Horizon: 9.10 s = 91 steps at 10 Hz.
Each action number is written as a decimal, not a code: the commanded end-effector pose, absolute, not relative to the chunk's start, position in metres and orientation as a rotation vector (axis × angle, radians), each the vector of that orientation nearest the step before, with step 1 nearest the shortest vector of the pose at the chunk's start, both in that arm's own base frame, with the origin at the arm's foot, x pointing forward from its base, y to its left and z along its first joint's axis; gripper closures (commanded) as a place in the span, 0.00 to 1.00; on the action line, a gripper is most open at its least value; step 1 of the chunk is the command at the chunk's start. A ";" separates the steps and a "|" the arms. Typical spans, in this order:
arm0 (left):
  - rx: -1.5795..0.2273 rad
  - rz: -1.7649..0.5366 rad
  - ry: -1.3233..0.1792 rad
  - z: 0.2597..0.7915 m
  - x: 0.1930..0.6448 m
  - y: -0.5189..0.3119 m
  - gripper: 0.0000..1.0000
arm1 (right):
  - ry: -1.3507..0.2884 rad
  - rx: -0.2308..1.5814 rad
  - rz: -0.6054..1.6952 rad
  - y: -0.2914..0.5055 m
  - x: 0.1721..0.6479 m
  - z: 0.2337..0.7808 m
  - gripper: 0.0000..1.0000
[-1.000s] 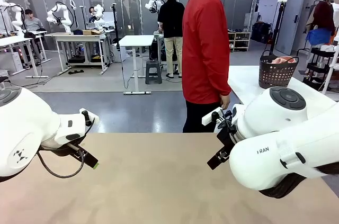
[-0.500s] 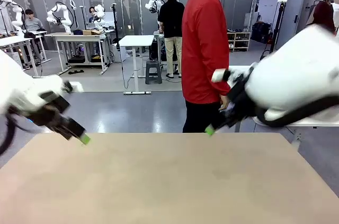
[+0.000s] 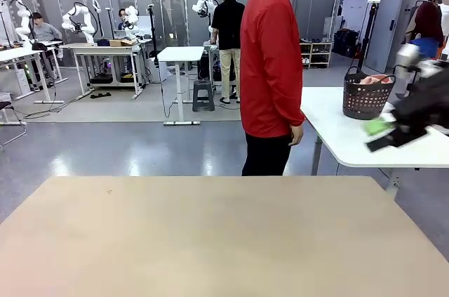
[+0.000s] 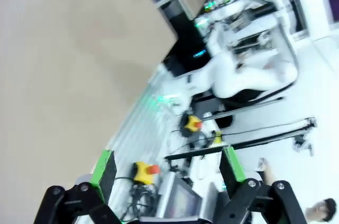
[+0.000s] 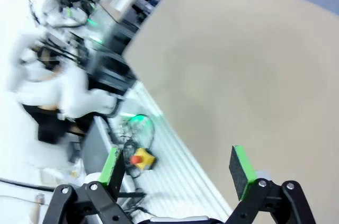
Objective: Fold the towel.
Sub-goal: Grab the top end of the 100 cm Hotel Towel extended by the human.
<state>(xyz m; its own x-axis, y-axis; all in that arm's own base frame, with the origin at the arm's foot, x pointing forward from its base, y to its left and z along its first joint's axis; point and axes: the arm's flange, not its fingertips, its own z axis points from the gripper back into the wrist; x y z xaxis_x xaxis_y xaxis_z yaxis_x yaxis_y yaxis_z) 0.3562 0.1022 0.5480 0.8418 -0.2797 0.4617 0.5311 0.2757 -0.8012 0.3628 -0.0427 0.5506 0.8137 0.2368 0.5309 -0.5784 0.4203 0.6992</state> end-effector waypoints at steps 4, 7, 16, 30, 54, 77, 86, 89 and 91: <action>-1.425 -0.317 -0.340 0.500 0.349 0.228 0.00 | -0.503 1.229 0.307 -0.170 0.329 0.515 0.00; -1.448 -0.319 -0.363 0.492 0.346 0.231 0.00 | -0.495 1.238 0.250 -0.184 0.331 0.507 0.00; -1.432 -0.263 -0.344 0.481 0.338 0.239 0.00 | -0.509 1.241 0.240 -0.192 0.315 0.504 0.00; -1.432 -0.263 -0.344 0.481 0.338 0.239 0.00 | -0.509 1.241 0.240 -0.192 0.315 0.504 0.00; -1.432 -0.263 -0.344 0.481 0.338 0.239 0.00 | -0.509 1.241 0.240 -0.192 0.315 0.504 0.00; -1.432 -0.263 -0.344 0.481 0.338 0.239 0.00 | -0.509 1.241 0.240 -0.192 0.315 0.504 0.00; -1.423 -0.254 -0.349 0.482 0.340 0.238 0.00 | -0.489 1.227 0.223 -0.192 0.315 0.503 0.00; -0.894 -0.672 -0.531 0.587 0.333 0.199 0.00 | -0.663 0.836 0.562 -0.153 0.309 0.593 0.00; -0.580 -0.896 -0.598 0.646 0.326 0.151 0.00 | -0.697 0.608 0.763 -0.110 0.306 0.646 0.00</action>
